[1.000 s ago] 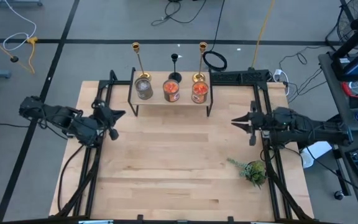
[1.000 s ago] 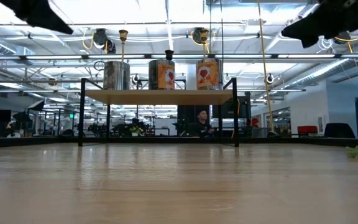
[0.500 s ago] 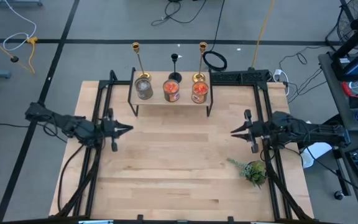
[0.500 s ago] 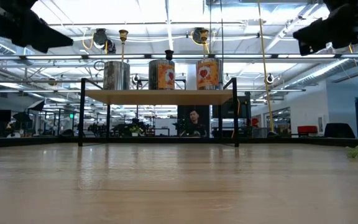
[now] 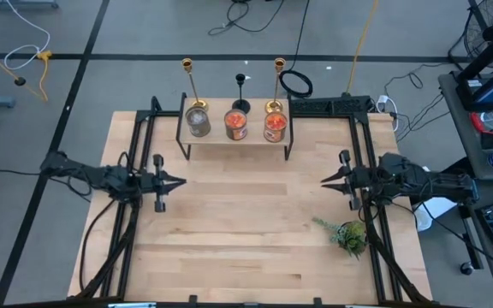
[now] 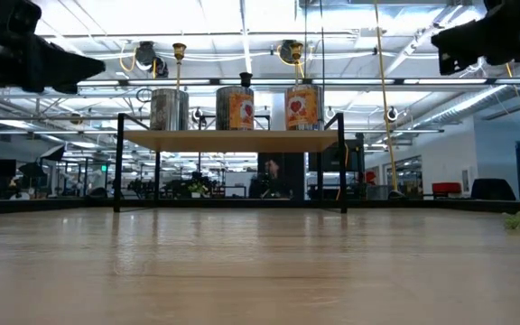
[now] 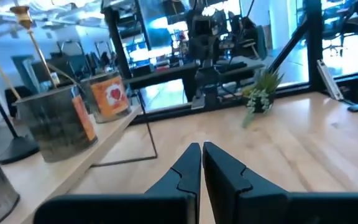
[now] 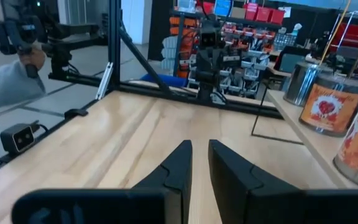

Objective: Pick & Place candle stick holders
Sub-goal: Return to Home Position

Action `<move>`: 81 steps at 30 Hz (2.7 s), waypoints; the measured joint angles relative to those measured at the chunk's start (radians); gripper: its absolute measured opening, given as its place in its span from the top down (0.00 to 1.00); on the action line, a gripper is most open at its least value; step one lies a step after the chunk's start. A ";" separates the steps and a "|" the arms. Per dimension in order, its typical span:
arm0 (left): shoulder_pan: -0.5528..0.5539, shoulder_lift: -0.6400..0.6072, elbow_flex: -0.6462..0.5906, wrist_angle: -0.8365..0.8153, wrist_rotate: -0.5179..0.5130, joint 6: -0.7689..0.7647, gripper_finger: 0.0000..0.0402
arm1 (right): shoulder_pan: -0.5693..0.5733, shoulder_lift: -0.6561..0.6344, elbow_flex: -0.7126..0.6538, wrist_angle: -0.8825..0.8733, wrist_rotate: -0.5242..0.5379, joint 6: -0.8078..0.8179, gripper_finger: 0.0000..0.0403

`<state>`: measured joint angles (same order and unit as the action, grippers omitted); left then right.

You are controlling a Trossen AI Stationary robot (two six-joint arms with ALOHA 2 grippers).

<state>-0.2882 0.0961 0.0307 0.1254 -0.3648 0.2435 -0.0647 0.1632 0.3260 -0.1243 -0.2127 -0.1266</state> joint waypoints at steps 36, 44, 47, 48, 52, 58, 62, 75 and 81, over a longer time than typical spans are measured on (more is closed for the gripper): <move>0.269 0.003 -0.015 -0.055 0.121 -0.171 0.94 | 0.000 -0.001 -0.293 0.333 0.004 0.103 0.88; 0.269 0.003 -0.015 -0.055 0.120 -0.171 0.94 | 0.000 -0.001 -0.295 0.315 0.003 0.109 0.88; 0.269 0.003 -0.015 -0.054 0.120 -0.171 0.94 | 0.000 -0.001 -0.295 0.314 0.003 0.108 0.88; 0.269 0.003 -0.015 -0.054 0.120 -0.170 0.94 | 0.000 -0.001 -0.295 0.315 0.003 0.108 0.88; 0.269 0.003 -0.015 -0.054 0.120 -0.171 0.94 | 0.000 -0.001 -0.295 0.315 0.003 0.109 0.88; 0.269 0.003 -0.015 -0.054 0.120 -0.170 0.94 | 0.000 -0.001 -0.296 0.314 0.002 0.108 0.88; 0.269 0.003 -0.015 -0.054 0.120 -0.170 0.94 | 0.000 -0.001 -0.296 0.315 0.002 0.108 0.88; 0.269 0.003 -0.015 -0.054 0.120 -0.170 0.94 | 0.000 -0.001 -0.296 0.315 0.002 0.108 0.88; 0.269 0.003 -0.015 -0.054 0.120 -0.170 0.94 | 0.000 -0.001 -0.296 0.315 0.002 0.108 0.88</move>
<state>-0.0189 0.0986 0.0158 0.0715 -0.2451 0.0731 -0.0647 0.1619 0.0296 0.1905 -0.2108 -0.0185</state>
